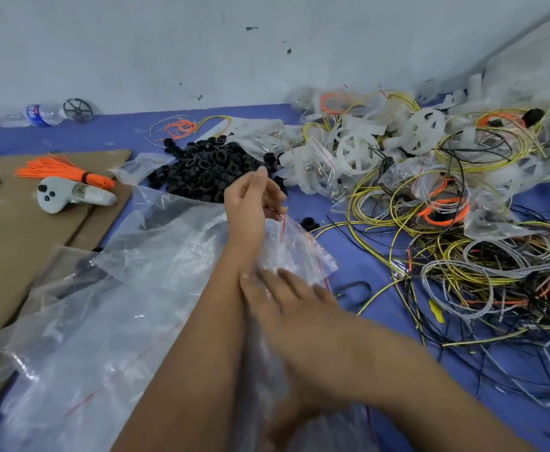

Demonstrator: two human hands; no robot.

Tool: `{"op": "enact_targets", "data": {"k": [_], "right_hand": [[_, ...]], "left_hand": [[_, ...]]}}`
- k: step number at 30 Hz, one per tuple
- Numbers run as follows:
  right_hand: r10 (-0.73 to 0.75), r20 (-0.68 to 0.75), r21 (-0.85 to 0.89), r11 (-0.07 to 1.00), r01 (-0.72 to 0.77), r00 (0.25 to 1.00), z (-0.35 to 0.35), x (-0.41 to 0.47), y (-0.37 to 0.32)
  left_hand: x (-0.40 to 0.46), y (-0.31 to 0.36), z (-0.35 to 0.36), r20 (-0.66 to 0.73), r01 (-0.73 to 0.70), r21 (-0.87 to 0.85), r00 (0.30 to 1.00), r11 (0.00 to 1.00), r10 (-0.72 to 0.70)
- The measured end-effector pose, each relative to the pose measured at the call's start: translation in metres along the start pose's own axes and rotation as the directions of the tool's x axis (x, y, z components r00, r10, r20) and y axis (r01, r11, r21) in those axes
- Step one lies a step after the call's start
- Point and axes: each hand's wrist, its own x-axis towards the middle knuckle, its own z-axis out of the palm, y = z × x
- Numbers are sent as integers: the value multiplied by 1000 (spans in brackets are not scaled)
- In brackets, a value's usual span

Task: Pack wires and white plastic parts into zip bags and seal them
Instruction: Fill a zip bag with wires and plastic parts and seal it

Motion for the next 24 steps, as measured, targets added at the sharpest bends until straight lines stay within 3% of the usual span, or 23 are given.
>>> {"op": "enact_targets", "data": {"k": [9,11,13,15,17,21,24], "right_hand": [[-119,-96,94,987,128,988,3,52,48],[-149,-119,154,974,167,982,-2,61,57],[-160,-209,248,946,211,965,-4,64,66],[-125,-284,324,921,218,951,-3,64,71],[-77,-334,353,914,200,940,-2,65,73],[78,-503,179,984,16,861,-8,65,71],[131,-572,57,991,-120,810,-14,59,66]], "left_hand": [[29,20,-9,-78,49,-110,995,993,-58],[27,22,-3,-88,58,-47,994,997,-62],[22,19,-3,-136,7,153,991,988,14],[19,14,-8,-144,-74,457,977,886,156],[20,10,-15,-62,-104,678,978,728,197],[23,8,-23,124,-115,912,992,393,2],[21,9,-25,149,-116,933,986,341,-71]]}}
